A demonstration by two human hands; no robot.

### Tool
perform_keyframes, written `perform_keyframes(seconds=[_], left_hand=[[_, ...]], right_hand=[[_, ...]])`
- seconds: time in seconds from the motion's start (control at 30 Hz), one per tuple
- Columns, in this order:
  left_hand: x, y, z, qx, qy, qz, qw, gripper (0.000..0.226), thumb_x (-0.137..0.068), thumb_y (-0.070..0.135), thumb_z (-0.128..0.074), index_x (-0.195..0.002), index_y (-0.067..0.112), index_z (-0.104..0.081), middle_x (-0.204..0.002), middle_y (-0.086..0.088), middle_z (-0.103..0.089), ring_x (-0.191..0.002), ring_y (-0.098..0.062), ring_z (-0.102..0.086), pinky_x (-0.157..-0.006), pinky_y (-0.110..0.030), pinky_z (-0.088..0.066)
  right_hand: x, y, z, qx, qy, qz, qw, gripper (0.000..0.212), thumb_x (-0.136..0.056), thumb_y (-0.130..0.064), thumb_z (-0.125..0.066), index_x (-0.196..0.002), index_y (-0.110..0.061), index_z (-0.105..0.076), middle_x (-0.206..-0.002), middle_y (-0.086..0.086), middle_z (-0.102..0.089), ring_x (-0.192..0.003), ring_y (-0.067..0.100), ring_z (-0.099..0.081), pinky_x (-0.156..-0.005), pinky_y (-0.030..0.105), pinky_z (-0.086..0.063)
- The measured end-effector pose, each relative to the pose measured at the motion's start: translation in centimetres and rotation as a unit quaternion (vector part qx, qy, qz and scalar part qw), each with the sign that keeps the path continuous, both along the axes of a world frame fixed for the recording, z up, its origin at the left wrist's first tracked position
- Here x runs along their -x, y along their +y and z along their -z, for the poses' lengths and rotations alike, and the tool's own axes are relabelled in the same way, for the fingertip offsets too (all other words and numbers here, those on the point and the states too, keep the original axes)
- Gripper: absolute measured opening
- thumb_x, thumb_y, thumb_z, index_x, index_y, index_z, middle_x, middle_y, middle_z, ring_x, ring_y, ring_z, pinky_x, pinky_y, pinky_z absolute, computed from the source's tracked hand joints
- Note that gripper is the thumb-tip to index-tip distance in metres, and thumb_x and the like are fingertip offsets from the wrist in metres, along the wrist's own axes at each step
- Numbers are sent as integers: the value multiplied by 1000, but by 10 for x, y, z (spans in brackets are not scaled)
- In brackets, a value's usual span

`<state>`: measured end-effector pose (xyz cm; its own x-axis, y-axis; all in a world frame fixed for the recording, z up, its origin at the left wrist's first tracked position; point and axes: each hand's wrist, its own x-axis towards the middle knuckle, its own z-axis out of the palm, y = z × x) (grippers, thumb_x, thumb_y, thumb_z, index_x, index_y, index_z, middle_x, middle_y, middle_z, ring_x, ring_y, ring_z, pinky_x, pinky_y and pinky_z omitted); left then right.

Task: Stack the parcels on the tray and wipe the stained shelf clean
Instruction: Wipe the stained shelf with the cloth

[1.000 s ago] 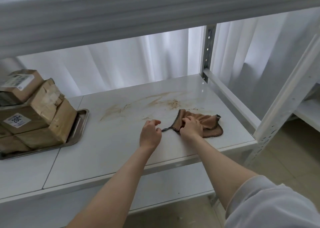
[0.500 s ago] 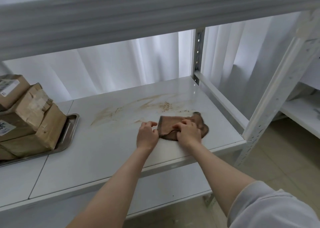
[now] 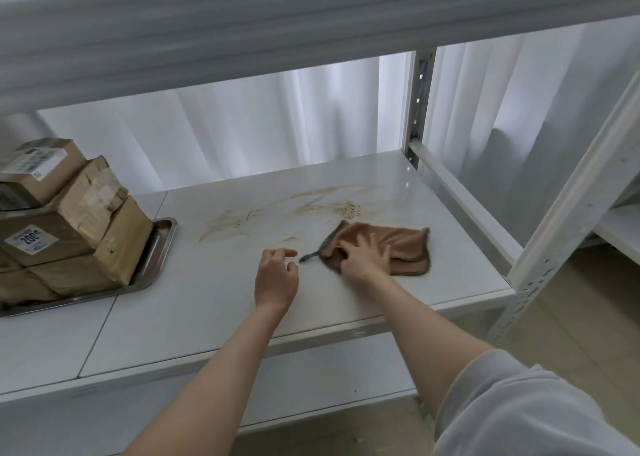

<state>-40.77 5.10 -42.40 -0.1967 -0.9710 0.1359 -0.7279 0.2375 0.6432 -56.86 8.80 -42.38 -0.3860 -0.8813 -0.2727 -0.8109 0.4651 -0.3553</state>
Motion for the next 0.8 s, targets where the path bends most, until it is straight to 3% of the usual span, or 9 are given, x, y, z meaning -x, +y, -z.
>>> perform_keyframes(seconds=[0.13, 0.27, 0.33, 0.43, 0.67, 0.8], left_hand=[[0, -2, -2, 19, 8, -37, 999, 25, -95, 16, -46, -112, 10, -63, -122, -10, -53, -113, -25, -51, -92, -32, -41], [13, -7, -3, 27, 2, -33, 999, 25, -96, 17, -45, -110, 9, -63, -122, -10, -55, -115, -26, -48, -97, -35, -40], [24, -8, -2, 24, -1, -19, 1000, 24, -95, 17, -46, -111, 9, -63, -122, -10, -56, -115, -27, -48, -98, -35, -40], [38, -5, 1, 22, -2, 9, 1000, 23, -95, 17, -47, -112, 11, -63, -123, -8, -55, -118, -25, -47, -96, -29, -37], [27, -9, 6, 19, -25, 8, 999, 25, -94, 14, -48, -115, 12, -62, -129, -6, -51, -124, -22, -44, -95, -27, -36], [5, -19, 5, 18, -27, -19, 999, 24, -94, 13, -49, -113, 12, -63, -126, -7, -52, -121, -23, -46, -94, -28, -38]], right_hand=[[-60, -16, -2, 19, -55, -188, 980, 52, -96, -21, -42, -146, -35, -36, -162, -4, -6, -149, 19, 6, -117, 54, 8], [-51, -17, 1, 53, -89, -226, 969, 48, -97, -21, -45, -143, -30, -43, -160, -11, -16, -149, 15, 0, -119, 45, 6], [-30, -20, 4, 53, -58, -198, 977, 46, -96, -24, -45, -140, -37, -47, -161, -6, -15, -149, 18, 0, -120, 44, 4], [11, -23, 4, 17, -14, -109, 994, 49, -99, -30, -39, -145, -44, -32, -162, 0, -6, -149, 22, -1, -120, 45, -1], [76, -8, 7, -23, 11, 173, 985, 55, -102, -36, -26, -154, -35, -8, -162, 4, 11, -148, 28, 11, -118, 49, 7], [49, -23, 5, -38, 29, 177, 983, 55, -101, -30, -22, -154, -33, -6, -161, 6, 13, -147, 33, 15, -116, 55, 10]])
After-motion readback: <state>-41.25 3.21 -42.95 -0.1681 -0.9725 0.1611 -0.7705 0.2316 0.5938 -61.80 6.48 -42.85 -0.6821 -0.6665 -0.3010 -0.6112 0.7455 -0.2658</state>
